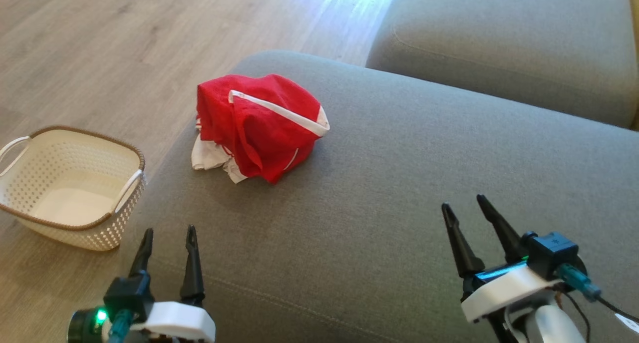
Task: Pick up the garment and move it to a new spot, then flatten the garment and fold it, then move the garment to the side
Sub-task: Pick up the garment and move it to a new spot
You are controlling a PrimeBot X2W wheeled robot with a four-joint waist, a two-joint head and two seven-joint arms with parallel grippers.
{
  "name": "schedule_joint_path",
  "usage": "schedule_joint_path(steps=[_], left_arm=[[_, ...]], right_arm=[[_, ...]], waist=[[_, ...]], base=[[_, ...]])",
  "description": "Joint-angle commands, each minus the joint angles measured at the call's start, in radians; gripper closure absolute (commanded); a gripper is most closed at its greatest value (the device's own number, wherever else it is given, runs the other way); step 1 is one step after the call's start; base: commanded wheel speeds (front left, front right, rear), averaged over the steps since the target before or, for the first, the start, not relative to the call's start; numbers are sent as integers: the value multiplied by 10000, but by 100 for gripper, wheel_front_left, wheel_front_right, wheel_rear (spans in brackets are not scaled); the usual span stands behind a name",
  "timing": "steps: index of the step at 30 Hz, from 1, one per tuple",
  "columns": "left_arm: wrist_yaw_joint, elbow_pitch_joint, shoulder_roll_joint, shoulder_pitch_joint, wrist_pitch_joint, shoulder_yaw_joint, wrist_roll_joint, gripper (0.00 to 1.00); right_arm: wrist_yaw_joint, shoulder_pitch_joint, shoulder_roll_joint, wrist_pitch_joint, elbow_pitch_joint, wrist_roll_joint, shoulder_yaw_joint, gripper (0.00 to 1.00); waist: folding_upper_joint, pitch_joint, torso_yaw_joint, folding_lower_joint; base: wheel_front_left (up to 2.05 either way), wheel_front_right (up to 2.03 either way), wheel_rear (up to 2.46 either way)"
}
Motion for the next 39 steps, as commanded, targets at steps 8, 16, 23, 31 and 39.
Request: schedule_joint_path(steps=[8,16,23,31,39], left_arm=[[-561,-181,655,-1367,329,619,-369,0],[-1860,370,1000,-3448,2582,1060,-2334,0],[-2081,979,1709,-4898,4375,1017,-2709,0],[-2046,2685,2217,-6123,5198,892,-2551,0],[-2155,3813,2418,-6773,5246,951,-2816,100]], right_arm=[[-2,-470,-110,-93,-513,-481,-166,0],[-2,-846,-110,-1,-903,-849,-343,0],[-2,-1145,-110,132,-1217,-1053,-305,0],[-2,-1431,-110,171,-1362,-1140,-129,0],[-2,-1492,-110,128,-1295,-1143,-163,0]], waist=[[0,825,-655,0],[0,1830,-1207,0],[0,2494,-1603,0],[0,3019,-2011,0],[0,3083,-2216,0]], base=[[0,0,0],[0,0,0],[0,0,0],[0,0,0],[0,0,0]])
